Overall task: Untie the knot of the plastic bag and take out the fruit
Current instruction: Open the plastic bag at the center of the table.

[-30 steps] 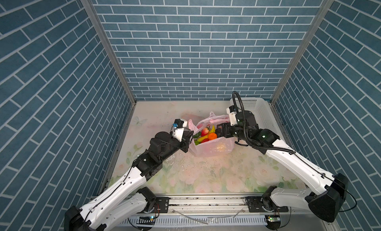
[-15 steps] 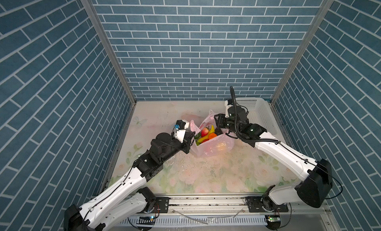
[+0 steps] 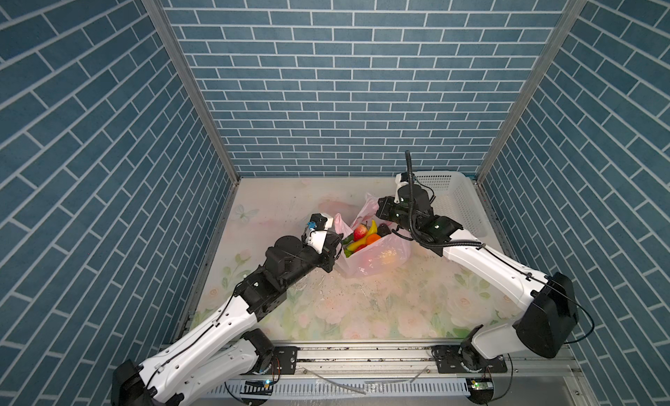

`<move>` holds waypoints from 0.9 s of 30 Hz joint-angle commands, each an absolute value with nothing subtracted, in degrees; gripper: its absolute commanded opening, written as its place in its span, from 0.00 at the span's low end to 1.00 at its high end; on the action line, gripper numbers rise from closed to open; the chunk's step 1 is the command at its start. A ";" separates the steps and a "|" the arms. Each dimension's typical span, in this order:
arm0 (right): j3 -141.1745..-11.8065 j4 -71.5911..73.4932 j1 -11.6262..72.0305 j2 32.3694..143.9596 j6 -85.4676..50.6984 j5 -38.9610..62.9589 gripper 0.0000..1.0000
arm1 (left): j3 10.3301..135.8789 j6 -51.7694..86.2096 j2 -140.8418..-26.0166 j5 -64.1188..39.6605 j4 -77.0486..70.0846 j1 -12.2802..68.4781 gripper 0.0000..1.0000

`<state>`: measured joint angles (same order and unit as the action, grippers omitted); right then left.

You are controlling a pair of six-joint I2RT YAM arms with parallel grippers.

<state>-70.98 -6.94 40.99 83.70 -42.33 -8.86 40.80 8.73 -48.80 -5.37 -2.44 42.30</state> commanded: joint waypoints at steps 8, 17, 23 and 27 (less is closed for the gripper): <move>-73.75 -22.46 33.81 73.74 -41.60 6.27 0.00 | 40.18 7.56 -48.43 2.23 -1.94 42.45 0.00; -77.55 -44.11 21.81 68.61 -31.74 22.94 0.00 | 38.85 6.42 -48.10 5.84 -0.05 40.98 0.00; -77.12 -50.37 18.37 67.69 -25.50 11.45 0.00 | 39.45 5.83 -47.77 6.81 0.67 40.00 0.00; -77.42 -51.88 16.34 68.32 -22.25 3.06 0.00 | 39.73 5.06 -47.22 7.59 1.79 39.43 0.00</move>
<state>-75.68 -47.57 17.50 68.49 -27.51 11.03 39.44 6.35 -48.25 6.26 0.19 40.10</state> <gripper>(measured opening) 0.045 0.045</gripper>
